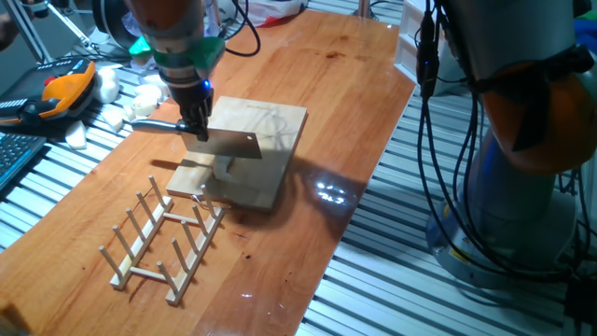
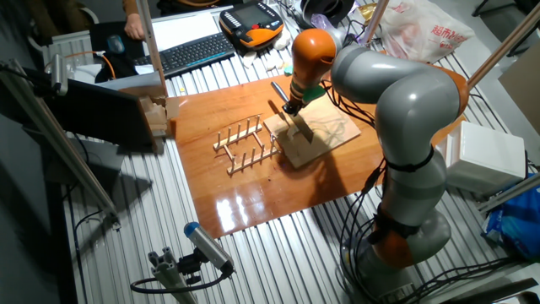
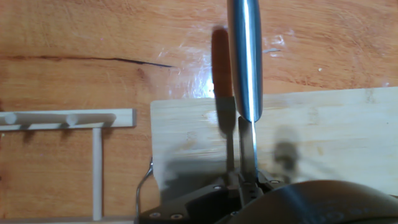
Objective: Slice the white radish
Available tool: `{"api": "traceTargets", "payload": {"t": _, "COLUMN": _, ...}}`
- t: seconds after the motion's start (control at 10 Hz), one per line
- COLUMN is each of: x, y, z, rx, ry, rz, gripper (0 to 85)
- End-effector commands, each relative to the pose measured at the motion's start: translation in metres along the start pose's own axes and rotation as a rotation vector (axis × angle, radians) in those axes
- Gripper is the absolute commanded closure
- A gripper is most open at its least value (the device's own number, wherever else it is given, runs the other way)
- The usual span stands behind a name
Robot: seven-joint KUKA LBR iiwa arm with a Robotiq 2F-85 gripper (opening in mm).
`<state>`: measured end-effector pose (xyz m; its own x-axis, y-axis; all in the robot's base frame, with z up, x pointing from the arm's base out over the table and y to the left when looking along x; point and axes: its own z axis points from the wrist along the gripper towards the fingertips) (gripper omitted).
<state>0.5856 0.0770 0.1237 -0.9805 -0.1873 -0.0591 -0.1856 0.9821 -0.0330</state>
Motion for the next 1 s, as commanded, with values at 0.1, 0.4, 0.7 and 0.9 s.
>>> {"api": "traceTargets", "payload": {"t": 0.1, "x": 0.001, "y": -0.001, "z": 0.002, "rx": -0.002, "ry": -0.004, "rz": -0.002, "gripper": 85.0}}
{"api": "traceTargets", "payload": {"t": 0.4, "x": 0.003, "y": 0.003, "z": 0.012, "rx": -0.009, "ry": -0.018, "rz": 0.005, "gripper": 85.0}}
{"api": "traceTargets", "payload": {"t": 0.7, "x": 0.004, "y": 0.005, "z": 0.026, "rx": -0.017, "ry": -0.041, "rz": 0.006, "gripper": 85.0}}
{"api": "traceTargets", "payload": {"t": 0.9, "x": 0.005, "y": 0.006, "z": 0.029, "rx": -0.019, "ry": -0.048, "rz": 0.006, "gripper": 85.0}}
